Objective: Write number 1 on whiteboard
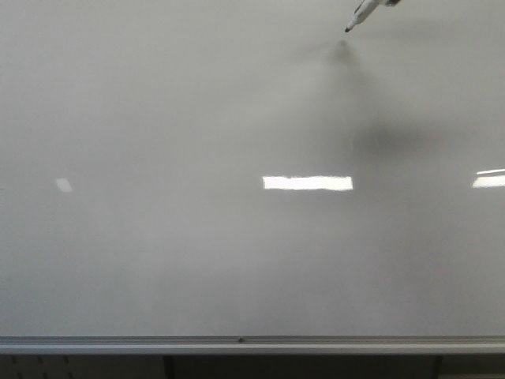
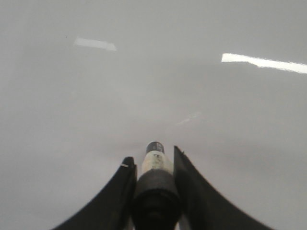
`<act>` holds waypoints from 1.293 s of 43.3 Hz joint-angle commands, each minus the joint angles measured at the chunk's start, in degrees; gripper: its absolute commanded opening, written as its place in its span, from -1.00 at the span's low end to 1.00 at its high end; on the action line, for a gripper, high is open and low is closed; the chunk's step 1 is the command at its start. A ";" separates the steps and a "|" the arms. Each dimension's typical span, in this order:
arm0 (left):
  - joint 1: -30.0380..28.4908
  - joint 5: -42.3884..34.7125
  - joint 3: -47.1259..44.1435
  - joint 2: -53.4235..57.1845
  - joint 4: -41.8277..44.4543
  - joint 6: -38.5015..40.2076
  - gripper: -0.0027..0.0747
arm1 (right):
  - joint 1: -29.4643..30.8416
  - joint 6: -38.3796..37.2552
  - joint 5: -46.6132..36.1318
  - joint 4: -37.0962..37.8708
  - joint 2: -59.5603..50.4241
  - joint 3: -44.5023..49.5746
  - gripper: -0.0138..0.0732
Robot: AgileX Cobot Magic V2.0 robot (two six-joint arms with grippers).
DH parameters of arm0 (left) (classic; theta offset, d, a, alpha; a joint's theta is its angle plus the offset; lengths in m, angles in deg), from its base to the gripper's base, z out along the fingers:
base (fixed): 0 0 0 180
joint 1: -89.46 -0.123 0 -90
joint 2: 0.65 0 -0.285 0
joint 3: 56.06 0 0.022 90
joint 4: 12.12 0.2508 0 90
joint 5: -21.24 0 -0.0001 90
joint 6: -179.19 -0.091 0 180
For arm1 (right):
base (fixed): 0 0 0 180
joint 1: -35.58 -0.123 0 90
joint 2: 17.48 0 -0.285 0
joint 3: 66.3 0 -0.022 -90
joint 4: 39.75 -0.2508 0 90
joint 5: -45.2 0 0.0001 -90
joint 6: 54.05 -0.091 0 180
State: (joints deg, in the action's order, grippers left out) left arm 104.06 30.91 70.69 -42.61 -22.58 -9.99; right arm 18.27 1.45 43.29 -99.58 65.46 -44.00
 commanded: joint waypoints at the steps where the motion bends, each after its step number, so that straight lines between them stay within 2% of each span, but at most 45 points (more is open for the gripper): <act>1: -0.14 -4.78 1.65 -0.05 -0.03 0.46 -0.98 | -0.11 0.51 -3.24 -0.32 -1.04 -2.44 -0.82; 12: -0.14 -4.78 1.65 -0.05 -0.03 0.46 -0.98 | -0.11 0.51 -5.22 -0.32 -0.85 -2.46 -0.82; 46: -0.14 -4.78 1.65 -0.05 -0.03 0.46 -0.98 | -0.11 0.51 -3.80 -0.32 -0.74 -2.28 -0.82; 56: -0.14 -4.78 1.65 -0.05 -0.03 0.46 -0.98 | -0.11 0.51 -4.65 -0.32 -0.74 1.77 -0.82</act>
State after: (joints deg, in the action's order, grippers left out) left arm 104.06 30.91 70.69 -42.61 -22.58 -9.99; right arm 18.27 1.45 41.11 -99.71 66.29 -42.33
